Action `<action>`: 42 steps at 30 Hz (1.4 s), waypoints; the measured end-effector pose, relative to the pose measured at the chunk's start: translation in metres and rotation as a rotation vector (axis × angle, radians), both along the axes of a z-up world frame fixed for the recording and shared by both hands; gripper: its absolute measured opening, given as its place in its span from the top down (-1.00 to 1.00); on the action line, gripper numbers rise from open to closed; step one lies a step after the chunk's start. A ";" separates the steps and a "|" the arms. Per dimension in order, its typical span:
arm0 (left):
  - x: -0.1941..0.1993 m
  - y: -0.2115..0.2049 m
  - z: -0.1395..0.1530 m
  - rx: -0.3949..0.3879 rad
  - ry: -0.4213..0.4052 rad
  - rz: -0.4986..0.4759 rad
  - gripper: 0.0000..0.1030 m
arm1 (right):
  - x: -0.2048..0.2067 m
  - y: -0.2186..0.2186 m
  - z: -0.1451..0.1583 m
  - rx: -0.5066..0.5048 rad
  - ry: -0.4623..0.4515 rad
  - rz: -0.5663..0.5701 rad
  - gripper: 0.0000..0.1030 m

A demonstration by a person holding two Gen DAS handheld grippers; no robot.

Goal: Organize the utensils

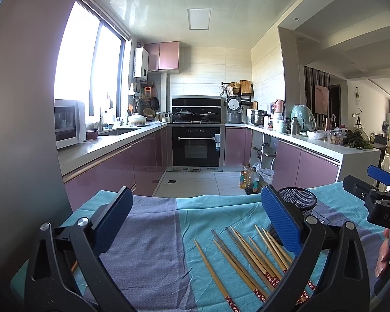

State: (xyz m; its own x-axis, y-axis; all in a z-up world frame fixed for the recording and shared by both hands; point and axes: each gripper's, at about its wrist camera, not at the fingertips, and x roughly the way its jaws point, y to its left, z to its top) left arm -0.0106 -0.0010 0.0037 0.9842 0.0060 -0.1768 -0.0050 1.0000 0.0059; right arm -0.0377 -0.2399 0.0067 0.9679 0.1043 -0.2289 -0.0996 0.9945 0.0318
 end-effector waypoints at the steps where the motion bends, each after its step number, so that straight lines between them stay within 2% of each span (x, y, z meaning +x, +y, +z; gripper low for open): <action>1: 0.000 0.000 0.000 0.000 0.000 -0.001 -0.89 | 0.000 0.000 0.000 -0.001 -0.001 -0.002 -0.88; 42: 0.003 -0.005 -0.006 0.004 0.013 -0.005 -0.89 | 0.002 -0.005 -0.003 0.011 0.006 -0.002 -0.88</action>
